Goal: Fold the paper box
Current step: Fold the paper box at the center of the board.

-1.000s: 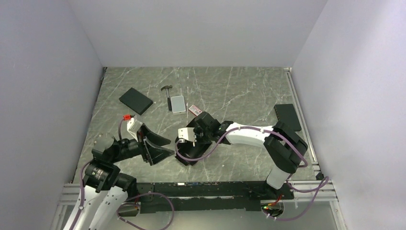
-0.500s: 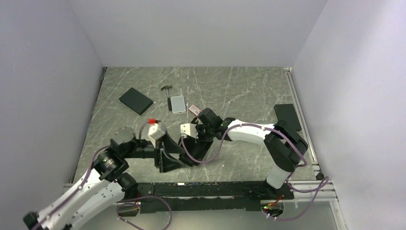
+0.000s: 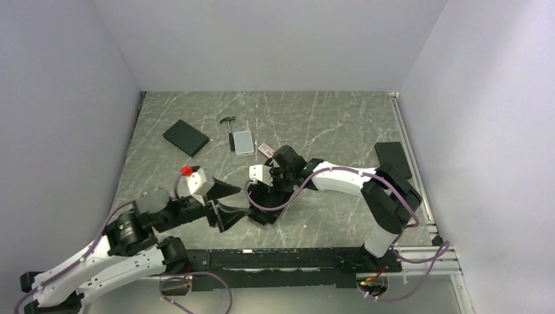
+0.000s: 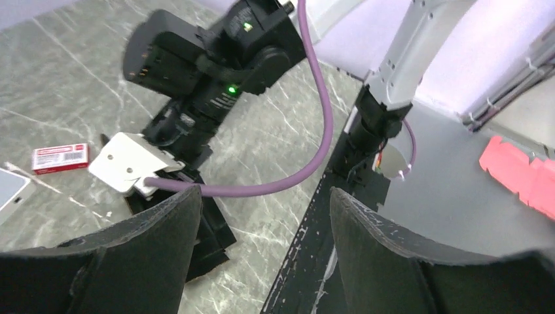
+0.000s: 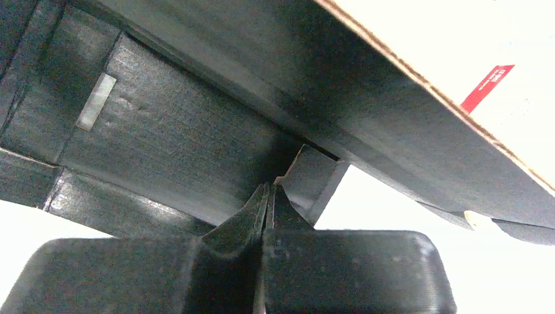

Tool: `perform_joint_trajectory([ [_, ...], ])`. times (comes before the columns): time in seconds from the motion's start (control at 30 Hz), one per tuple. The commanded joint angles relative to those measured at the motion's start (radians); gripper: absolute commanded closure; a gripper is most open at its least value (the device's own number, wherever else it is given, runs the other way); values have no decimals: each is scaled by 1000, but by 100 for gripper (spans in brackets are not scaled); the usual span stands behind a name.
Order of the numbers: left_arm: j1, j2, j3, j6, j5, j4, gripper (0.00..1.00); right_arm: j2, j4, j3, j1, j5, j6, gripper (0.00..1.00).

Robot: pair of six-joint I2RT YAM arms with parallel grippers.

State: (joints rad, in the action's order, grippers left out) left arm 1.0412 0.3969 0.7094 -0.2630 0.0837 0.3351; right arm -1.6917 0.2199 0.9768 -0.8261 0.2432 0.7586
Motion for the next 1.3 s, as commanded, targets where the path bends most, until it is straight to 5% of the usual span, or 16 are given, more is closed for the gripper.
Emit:
perform_joint_trajectory([
  [0.0, 0, 188, 43, 60, 165, 5, 25, -23, 42, 26, 12, 31, -23, 100],
  [0.07, 0, 251, 92, 100, 157, 44, 25, -23, 44, 26, 23, 33, -28, 100],
  [0.17, 0, 222, 165, 113, -130, 140, 21, -17, 44, 26, 41, 33, -33, 100],
  [0.23, 0, 157, 163, 148, -136, 111, 18, -16, 43, 26, 47, 32, -34, 100],
  [0.5, 0, 162, 200, 187, 137, 67, 17, -24, 47, 30, 53, 35, -37, 100],
  [0.7, 0, 390, 305, 251, 574, 204, 62, -29, 49, 33, 55, 37, -41, 100],
  [0.83, 3, 537, 294, 207, 729, 192, 64, -29, 52, 34, 54, 40, -43, 100],
  [1.03, 42, 494, 145, 150, 727, 48, 52, -23, 52, 34, 56, 50, -48, 100],
  [1.27, 117, 470, -10, 156, 504, -57, 47, -31, 58, 39, 56, 54, -54, 100],
])
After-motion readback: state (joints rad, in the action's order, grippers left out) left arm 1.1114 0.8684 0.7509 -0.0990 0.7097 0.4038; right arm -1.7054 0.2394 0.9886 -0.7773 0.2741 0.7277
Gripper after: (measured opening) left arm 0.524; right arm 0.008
